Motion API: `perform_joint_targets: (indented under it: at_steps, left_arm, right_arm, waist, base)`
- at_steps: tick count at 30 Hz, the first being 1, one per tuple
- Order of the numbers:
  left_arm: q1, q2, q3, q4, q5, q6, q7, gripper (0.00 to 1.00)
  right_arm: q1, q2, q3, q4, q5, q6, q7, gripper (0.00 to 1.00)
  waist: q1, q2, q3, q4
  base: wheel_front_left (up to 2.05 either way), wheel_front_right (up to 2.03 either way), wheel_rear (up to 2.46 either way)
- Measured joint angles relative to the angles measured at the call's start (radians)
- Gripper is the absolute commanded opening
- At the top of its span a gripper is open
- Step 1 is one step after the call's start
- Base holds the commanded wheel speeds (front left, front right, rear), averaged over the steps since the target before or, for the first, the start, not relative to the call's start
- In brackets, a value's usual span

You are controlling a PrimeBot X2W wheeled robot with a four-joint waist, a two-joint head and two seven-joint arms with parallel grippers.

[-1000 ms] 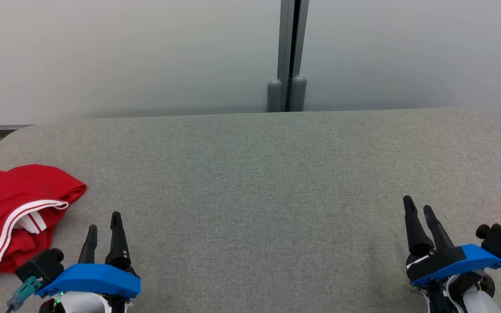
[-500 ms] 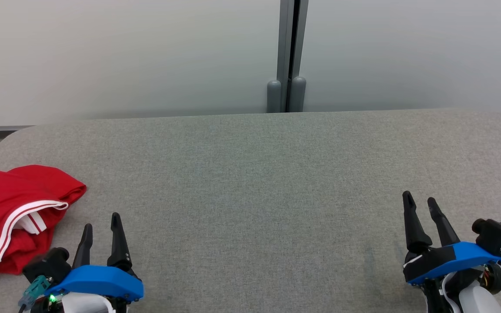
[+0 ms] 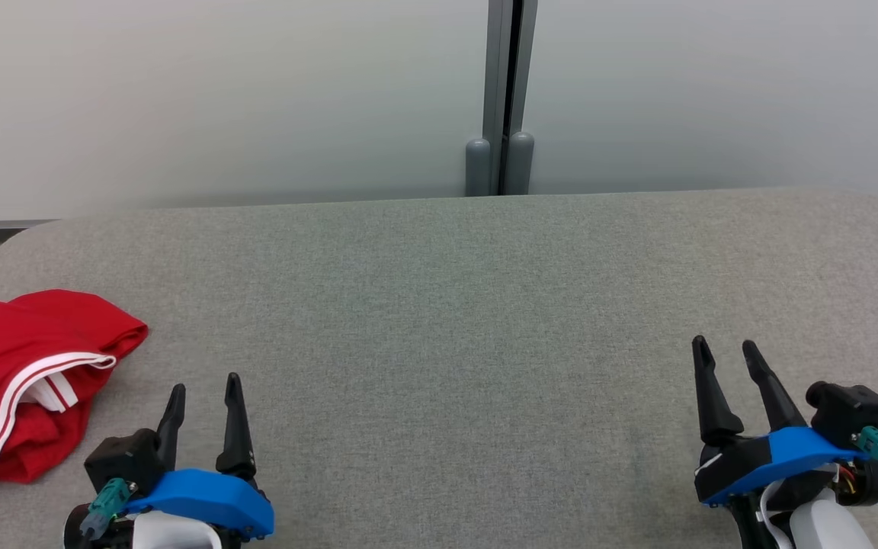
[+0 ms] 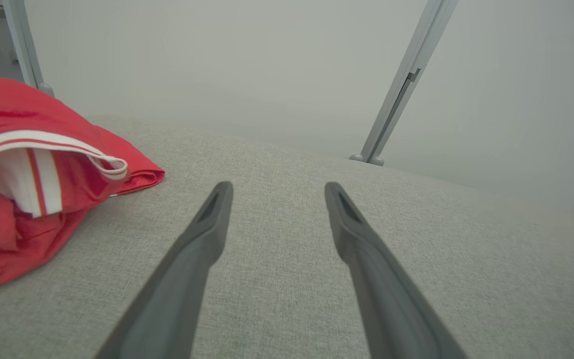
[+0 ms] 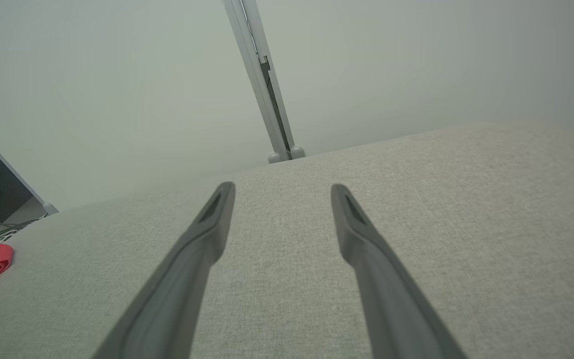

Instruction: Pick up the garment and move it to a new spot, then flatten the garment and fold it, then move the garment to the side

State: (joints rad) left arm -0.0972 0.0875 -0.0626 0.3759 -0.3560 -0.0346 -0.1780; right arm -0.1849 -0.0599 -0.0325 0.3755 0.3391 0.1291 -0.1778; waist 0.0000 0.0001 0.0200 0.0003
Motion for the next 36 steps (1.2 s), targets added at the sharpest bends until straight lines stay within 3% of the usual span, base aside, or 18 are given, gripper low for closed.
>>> perform_joint_targets:
  at_steps: [25, 36]
  left_arm:
    - [0.009, -0.001, -0.009, 0.033, 0.19, 0.035, -0.053, 1.0]
    - [0.008, -0.002, 0.002, 0.033, 0.273, 0.034, -0.072, 1.0]
  right_arm:
    - [0.001, 0.01, -0.016, 0.018, -0.25, 0.0, -0.053, 1.0]
    - [0.0, 0.01, 0.024, 0.027, -0.354, 0.002, -0.071, 1.0]
  waist:
    - [0.0, 0.0, -0.005, -0.011]
    - [0.0, 0.0, 0.0, -0.012]
  base:
    - [0.0, 0.0, 0.0]
    - [0.0, 0.0, 0.0]
